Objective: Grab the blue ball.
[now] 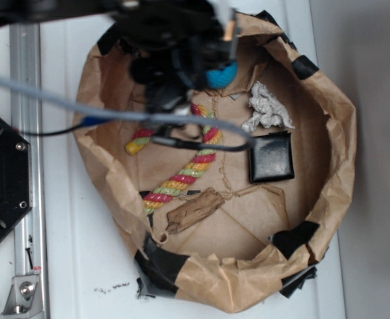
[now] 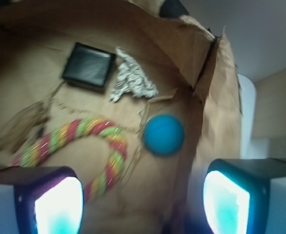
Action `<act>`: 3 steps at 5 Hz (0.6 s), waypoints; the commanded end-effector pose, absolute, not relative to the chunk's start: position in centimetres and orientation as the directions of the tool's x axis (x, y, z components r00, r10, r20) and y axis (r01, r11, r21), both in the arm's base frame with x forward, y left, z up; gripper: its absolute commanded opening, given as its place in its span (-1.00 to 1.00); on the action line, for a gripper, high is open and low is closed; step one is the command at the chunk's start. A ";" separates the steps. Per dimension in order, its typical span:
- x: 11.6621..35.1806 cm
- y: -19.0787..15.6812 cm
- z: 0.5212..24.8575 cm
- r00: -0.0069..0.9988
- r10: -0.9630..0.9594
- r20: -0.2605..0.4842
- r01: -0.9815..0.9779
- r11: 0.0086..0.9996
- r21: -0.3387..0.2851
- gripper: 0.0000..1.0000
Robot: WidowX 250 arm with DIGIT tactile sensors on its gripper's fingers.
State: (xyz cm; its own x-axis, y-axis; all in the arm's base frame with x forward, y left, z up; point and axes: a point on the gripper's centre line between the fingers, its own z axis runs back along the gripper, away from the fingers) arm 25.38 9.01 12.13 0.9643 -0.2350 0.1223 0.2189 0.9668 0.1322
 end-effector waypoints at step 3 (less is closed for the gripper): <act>26.2 3.9 11.6 0.817 -0.538 0.209 0.504 0.841 0.196 1.00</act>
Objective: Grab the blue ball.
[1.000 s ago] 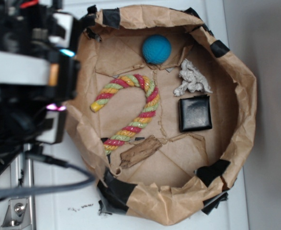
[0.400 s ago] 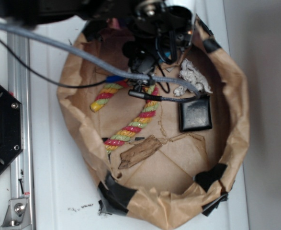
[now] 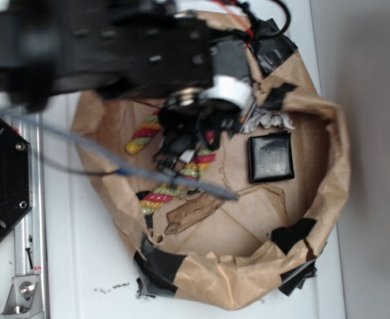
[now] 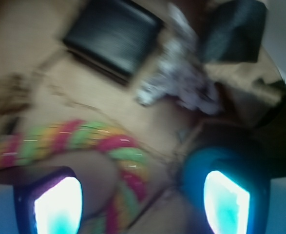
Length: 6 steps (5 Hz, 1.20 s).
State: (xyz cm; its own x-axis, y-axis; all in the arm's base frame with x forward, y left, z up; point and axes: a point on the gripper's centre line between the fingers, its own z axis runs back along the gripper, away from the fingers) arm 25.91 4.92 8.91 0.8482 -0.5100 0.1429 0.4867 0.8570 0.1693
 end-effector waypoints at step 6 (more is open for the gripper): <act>24.5 10.1 7.5 0.759 -0.643 0.101 0.611 0.758 0.230 1.00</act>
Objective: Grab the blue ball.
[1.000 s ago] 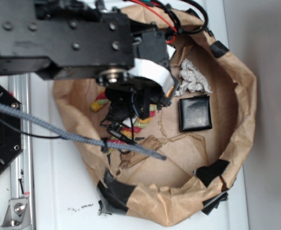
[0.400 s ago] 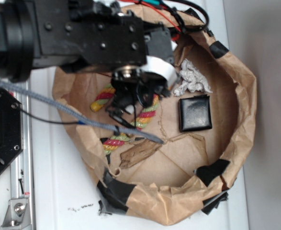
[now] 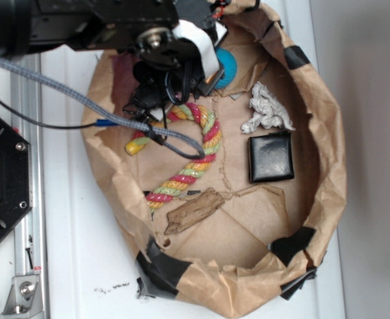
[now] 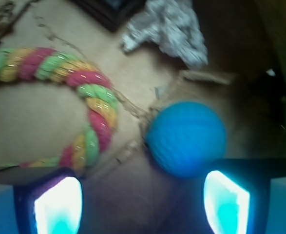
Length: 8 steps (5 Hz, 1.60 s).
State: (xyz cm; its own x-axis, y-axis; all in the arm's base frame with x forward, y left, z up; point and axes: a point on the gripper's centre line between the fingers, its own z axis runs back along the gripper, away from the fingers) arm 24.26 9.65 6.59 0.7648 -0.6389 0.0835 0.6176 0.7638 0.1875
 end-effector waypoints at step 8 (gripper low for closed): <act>29.0 9.1 3.7 0.645 -0.758 0.101 0.729 0.649 0.216 1.00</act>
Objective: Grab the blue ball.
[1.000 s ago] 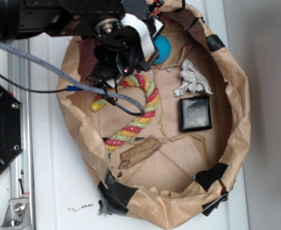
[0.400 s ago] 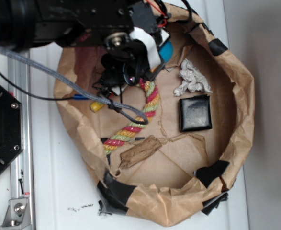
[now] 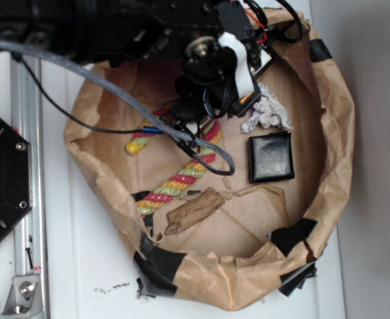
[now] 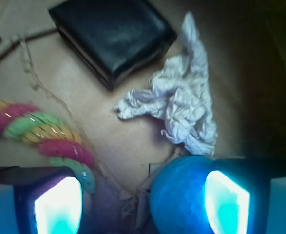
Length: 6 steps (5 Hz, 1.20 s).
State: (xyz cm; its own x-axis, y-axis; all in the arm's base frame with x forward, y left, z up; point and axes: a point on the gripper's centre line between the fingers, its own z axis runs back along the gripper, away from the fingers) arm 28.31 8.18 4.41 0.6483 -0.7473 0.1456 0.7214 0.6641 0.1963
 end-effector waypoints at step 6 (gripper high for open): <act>28.0 11.6 2.7 0.710 -0.700 0.068 0.682 0.709 0.177 -1.00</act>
State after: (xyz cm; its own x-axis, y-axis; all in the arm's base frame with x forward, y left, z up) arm 28.64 11.01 2.86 0.6913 -0.7185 0.0758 0.6984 0.6915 0.1847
